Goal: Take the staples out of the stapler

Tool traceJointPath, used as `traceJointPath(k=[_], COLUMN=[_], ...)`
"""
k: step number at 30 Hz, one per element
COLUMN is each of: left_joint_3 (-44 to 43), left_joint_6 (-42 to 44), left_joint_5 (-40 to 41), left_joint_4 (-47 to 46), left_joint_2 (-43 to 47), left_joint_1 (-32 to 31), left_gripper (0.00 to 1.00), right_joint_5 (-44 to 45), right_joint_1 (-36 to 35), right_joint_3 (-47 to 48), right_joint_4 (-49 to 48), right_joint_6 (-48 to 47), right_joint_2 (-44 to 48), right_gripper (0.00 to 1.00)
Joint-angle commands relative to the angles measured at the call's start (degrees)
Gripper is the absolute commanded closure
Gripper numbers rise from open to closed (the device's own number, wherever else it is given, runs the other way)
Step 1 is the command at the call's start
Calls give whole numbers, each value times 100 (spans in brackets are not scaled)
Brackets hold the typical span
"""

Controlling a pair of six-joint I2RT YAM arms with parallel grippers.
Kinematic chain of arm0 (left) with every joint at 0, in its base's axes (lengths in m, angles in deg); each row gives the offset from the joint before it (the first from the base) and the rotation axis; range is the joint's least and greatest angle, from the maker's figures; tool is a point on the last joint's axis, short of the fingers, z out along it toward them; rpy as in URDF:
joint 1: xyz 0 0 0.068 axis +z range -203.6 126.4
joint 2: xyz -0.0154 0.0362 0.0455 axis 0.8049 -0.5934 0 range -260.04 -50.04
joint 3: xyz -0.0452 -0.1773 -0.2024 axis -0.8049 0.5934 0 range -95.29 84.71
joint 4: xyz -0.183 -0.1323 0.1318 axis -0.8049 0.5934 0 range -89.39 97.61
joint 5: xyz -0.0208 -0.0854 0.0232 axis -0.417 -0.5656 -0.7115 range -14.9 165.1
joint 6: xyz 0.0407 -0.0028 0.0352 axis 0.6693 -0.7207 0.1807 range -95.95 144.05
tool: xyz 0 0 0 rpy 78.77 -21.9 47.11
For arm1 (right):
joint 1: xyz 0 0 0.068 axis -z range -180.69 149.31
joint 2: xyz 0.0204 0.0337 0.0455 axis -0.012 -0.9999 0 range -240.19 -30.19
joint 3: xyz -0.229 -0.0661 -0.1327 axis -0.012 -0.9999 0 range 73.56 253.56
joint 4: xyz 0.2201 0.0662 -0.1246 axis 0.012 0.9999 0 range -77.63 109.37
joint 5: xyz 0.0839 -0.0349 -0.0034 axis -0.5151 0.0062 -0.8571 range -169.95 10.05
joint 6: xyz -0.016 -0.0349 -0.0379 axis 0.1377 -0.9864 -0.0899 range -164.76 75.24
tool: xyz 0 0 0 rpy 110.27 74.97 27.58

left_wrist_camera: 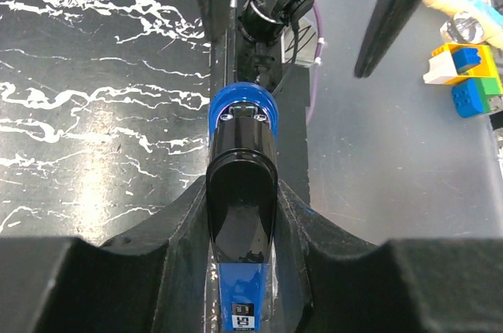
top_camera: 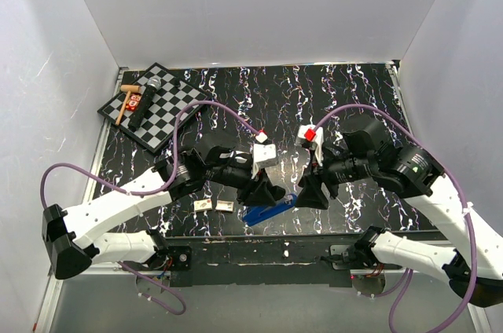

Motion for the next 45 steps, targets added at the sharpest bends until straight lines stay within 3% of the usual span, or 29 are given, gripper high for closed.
traceJointPath(k=[1,14,21,23,29,34,45], left_joint_3=[-202,-35,-9,26,61,193,343], left_joint_6=[-262,-499,-579,-605,-728,-956,-1194], left_joint_5=[-431,-818,-862,-818,-625,-440,131], left_joint_4=[-442,-864,-935,-987,-1163,-1549,-1989], left_joint_2=[333,518,570,614,807,1150,1730], left_joint_1=[-29,-29,-29,-29,-29,-29,-29], left_gripper=[100,100,100,100,100,100,100], right_joint_5=[-96,-185,-79,-53,9,88,35], right_joint_1=[-142,-511,-722,-792,-916,-960,-995], right_joint_3=[69,43,-71,-107,-212,-528,-1653], right_joint_4=[-304,-629,-805,-823,-797,-963,-1482], right_joint_6=[-149,-141,-97,-88,-53,122,834], right_joint_2=[-128,-375,-296,-278,-182,134,1040], right_gripper=[31,34,40,44,69,99,99])
